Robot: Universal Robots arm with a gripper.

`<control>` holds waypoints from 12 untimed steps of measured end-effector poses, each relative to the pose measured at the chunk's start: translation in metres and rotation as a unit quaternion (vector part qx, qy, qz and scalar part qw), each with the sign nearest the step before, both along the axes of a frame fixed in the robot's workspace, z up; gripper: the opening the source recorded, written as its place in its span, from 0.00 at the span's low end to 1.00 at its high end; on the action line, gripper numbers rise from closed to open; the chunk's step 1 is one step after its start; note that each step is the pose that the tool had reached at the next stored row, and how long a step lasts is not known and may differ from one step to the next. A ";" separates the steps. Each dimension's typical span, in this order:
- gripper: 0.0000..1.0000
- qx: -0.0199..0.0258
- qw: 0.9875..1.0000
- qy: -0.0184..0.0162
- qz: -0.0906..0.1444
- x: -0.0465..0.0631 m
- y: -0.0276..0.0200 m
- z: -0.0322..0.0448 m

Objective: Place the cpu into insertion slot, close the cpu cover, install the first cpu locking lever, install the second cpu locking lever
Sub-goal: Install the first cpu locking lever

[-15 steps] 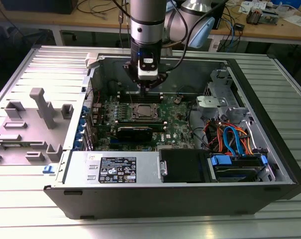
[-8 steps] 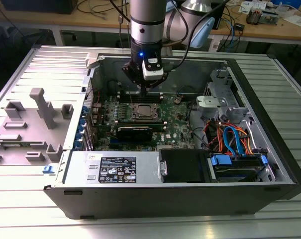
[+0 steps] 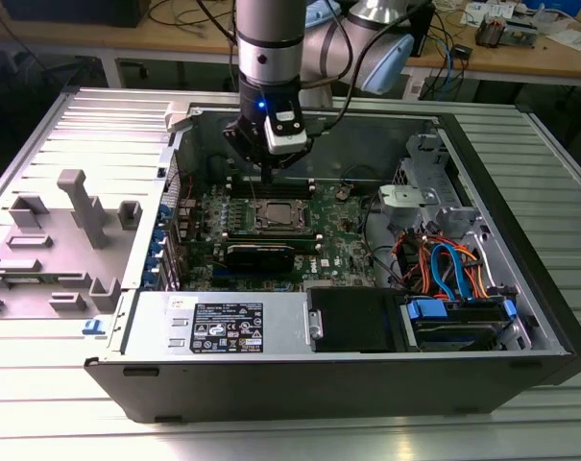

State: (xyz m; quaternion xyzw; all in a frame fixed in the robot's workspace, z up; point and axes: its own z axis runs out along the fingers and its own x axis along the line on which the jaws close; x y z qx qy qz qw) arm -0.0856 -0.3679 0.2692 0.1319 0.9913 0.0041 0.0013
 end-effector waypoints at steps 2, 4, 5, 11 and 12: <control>0.11 0.000 1.000 0.000 0.001 -0.005 0.0000 0.0000; 0.11 0.001 1.000 0.000 0.025 -0.005 0.0000 0.0000; 0.11 0.001 0.999 0.000 0.040 -0.005 0.0000 0.0000; 0.11 0.006 0.998 0.000 0.069 -0.014 -0.0008 0.0000; 0.11 0.006 0.998 -0.001 0.069 -0.016 -0.0011 0.0000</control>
